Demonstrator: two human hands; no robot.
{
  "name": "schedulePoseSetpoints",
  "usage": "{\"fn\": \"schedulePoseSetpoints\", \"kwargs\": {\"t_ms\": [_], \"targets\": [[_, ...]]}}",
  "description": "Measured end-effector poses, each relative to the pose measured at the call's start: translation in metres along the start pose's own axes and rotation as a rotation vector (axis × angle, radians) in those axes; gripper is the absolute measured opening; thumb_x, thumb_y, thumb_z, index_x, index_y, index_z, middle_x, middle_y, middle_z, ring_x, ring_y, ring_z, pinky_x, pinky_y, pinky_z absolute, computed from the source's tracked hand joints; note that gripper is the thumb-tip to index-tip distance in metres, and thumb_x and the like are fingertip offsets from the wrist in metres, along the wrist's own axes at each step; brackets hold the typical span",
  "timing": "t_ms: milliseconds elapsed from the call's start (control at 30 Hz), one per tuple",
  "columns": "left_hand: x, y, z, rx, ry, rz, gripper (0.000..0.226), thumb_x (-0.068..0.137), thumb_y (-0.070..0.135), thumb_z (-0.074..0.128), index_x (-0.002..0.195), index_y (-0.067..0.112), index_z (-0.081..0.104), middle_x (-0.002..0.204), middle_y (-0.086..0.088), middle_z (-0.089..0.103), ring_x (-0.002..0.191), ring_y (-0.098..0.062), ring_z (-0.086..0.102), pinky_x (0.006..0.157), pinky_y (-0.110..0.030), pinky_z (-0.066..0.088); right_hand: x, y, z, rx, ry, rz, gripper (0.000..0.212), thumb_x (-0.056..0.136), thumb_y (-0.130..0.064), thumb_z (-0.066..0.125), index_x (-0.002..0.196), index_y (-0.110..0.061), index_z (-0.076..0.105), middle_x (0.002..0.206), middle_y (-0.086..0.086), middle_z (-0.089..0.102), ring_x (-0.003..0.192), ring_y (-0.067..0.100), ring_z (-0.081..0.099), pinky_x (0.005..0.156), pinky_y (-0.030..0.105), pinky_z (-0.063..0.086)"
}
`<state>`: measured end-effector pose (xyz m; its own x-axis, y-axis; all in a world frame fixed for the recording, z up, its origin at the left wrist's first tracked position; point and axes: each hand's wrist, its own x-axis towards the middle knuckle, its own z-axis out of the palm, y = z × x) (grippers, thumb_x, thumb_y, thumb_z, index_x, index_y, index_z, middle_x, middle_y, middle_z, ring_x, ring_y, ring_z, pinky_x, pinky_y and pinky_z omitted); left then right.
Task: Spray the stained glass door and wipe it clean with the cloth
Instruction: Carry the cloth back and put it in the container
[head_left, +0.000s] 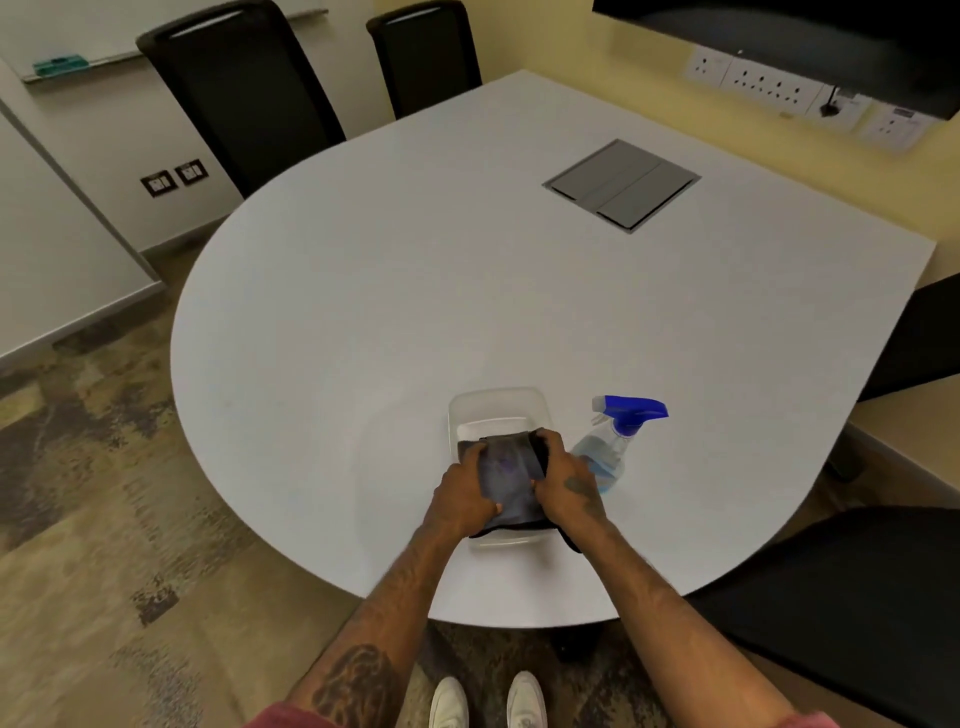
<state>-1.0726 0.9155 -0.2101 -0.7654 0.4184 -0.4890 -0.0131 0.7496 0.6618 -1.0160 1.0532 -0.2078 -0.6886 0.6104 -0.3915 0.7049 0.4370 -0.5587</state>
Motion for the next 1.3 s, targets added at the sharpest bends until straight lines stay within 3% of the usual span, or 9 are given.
{"fn": "schedulePoseSetpoints", "kwargs": {"t_ms": [100, 300, 500, 633, 833, 967, 1100, 1200, 1300], "targets": [[0.016, 0.0, 0.01, 0.008, -0.068, -0.045, 0.09, 0.085, 0.01, 0.071, 0.158, 0.017, 0.018, 0.141, -0.017, 0.053, 0.126, -0.033, 0.055, 0.095, -0.028, 0.045, 0.014, 0.001, 0.003, -0.14, -0.147, -0.111, 0.051, 0.096, -0.017, 0.054, 0.143, -0.019, 0.036, 0.116, 0.022, 0.062, 0.096, 0.033, 0.061, 0.08, 0.037, 0.048], [0.036, 0.002, 0.026, 0.007, -0.1, -0.104, 0.052, 0.095, 0.016, 0.059, 0.143, 0.011, 0.04, 0.136, -0.018, 0.051, 0.127, -0.034, 0.051, 0.106, -0.043, 0.047, 0.017, 0.0, 0.019, -0.185, -0.256, -0.143, 0.052, 0.102, -0.037, 0.044, 0.147, -0.015, 0.029, 0.127, 0.018, 0.059, 0.111, 0.03, 0.061, 0.095, 0.034, 0.05], [0.049, -0.011, 0.038, 0.023, -0.088, -0.16, 0.057, 0.097, 0.022, 0.06, 0.148, 0.014, 0.035, 0.146, -0.017, 0.041, 0.133, -0.031, 0.044, 0.106, -0.038, 0.043, 0.023, 0.003, 0.037, -0.213, -0.244, -0.121, 0.052, 0.099, -0.036, 0.051, 0.141, -0.011, 0.033, 0.12, 0.017, 0.063, 0.105, 0.03, 0.064, 0.09, 0.035, 0.051], [0.051, -0.011, 0.043, -0.026, -0.062, -0.201, 0.067, 0.097, 0.042, 0.06, 0.151, 0.016, 0.029, 0.151, -0.019, 0.032, 0.136, -0.036, 0.042, 0.111, -0.044, 0.039, 0.028, 0.004, 0.044, -0.282, -0.244, -0.065, 0.043, 0.103, -0.013, 0.032, 0.145, -0.007, 0.029, 0.125, 0.022, 0.058, 0.111, 0.038, 0.059, 0.083, 0.036, 0.043], [0.046, -0.01, 0.05, -0.059, 0.041, -0.175, 0.065, 0.096, 0.044, 0.06, 0.148, 0.014, 0.036, 0.149, -0.018, 0.036, 0.132, -0.035, 0.046, 0.112, -0.046, 0.042, 0.024, 0.0, 0.044, -0.221, -0.245, -0.041, 0.042, 0.105, -0.019, 0.035, 0.145, -0.009, 0.033, 0.133, 0.02, 0.056, 0.119, 0.035, 0.057, 0.097, 0.04, 0.045], [0.034, -0.015, 0.052, -0.035, 0.072, -0.115, 0.091, 0.08, 0.074, 0.051, 0.148, 0.014, 0.039, 0.153, -0.018, 0.039, 0.14, -0.035, 0.04, 0.116, -0.049, 0.039, 0.016, -0.002, 0.028, -0.13, -0.167, -0.06, 0.036, 0.1, -0.026, 0.05, 0.134, -0.014, 0.048, 0.125, 0.014, 0.063, 0.113, 0.029, 0.062, 0.095, 0.037, 0.05], [0.019, -0.01, 0.038, 0.206, 0.095, 0.043, 0.079, 0.094, 0.034, 0.062, 0.158, 0.012, 0.022, 0.168, -0.017, 0.006, 0.155, -0.032, 0.006, 0.127, -0.042, 0.015, 0.006, 0.008, -0.004, 0.095, 0.08, -0.069, 0.034, 0.097, -0.022, 0.058, 0.13, -0.013, 0.054, 0.121, 0.01, 0.064, 0.11, 0.026, 0.062, 0.091, 0.035, 0.054], [0.014, -0.014, 0.024, 0.35, 0.231, 0.151, 0.071, 0.1, 0.044, 0.051, 0.158, 0.014, 0.023, 0.169, -0.013, 0.004, 0.156, -0.028, 0.004, 0.127, -0.041, 0.012, -0.005, 0.021, -0.022, 0.228, 0.272, -0.038, 0.013, 0.094, -0.024, 0.064, 0.102, -0.014, 0.06, 0.097, 0.004, 0.066, 0.091, 0.021, 0.066, 0.081, 0.032, 0.059], [0.011, -0.026, 0.015, 0.44, 0.259, 0.194, 0.077, 0.101, 0.056, 0.04, 0.16, 0.015, 0.015, 0.169, -0.013, -0.002, 0.157, -0.028, -0.001, 0.125, -0.046, 0.009, -0.011, 0.037, -0.035, 0.277, 0.344, 0.015, 0.019, 0.092, -0.032, 0.067, 0.09, -0.015, 0.059, 0.086, 0.002, 0.066, 0.079, 0.018, 0.068, 0.072, 0.031, 0.061]]}}
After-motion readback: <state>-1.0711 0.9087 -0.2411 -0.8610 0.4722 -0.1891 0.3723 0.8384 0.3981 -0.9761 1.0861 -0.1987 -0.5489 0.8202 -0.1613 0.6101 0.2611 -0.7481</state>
